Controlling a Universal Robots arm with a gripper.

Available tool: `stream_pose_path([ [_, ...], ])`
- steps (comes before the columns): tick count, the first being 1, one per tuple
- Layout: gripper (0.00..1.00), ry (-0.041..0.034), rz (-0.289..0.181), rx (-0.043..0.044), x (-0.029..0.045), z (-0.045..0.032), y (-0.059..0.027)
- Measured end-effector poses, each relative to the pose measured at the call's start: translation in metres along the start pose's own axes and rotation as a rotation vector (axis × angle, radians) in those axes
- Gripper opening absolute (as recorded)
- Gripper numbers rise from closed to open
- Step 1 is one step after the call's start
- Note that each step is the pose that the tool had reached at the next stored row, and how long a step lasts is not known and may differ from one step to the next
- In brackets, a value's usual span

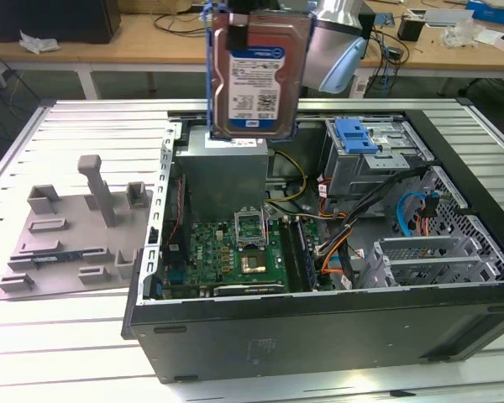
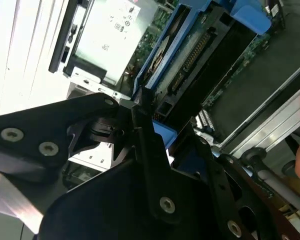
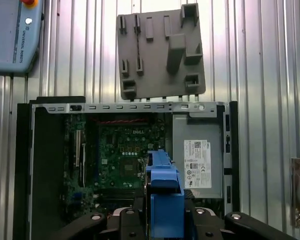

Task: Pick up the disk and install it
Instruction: 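Pick up the disk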

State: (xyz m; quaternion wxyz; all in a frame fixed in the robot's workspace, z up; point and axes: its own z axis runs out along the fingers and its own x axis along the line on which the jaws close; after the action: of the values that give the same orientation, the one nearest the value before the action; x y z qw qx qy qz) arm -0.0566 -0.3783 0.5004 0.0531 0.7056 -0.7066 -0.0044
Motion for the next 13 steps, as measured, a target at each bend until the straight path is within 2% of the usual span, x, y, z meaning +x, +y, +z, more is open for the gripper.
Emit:
stream_pose_path([
  [1,0.37,-0.0001,0.000,-0.0008,0.0035,-0.0006,-0.0089],
  [3,0.37,0.0000,0.000,-0.0017,0.0073,-0.0014,-0.0182],
  [11,0.37,0.0001,0.000,-0.0036,0.0275,-0.0022,-0.0378],
  [13,0.37,0.0000,0.000,-0.0046,0.0387,-0.0022,-0.0464],
])
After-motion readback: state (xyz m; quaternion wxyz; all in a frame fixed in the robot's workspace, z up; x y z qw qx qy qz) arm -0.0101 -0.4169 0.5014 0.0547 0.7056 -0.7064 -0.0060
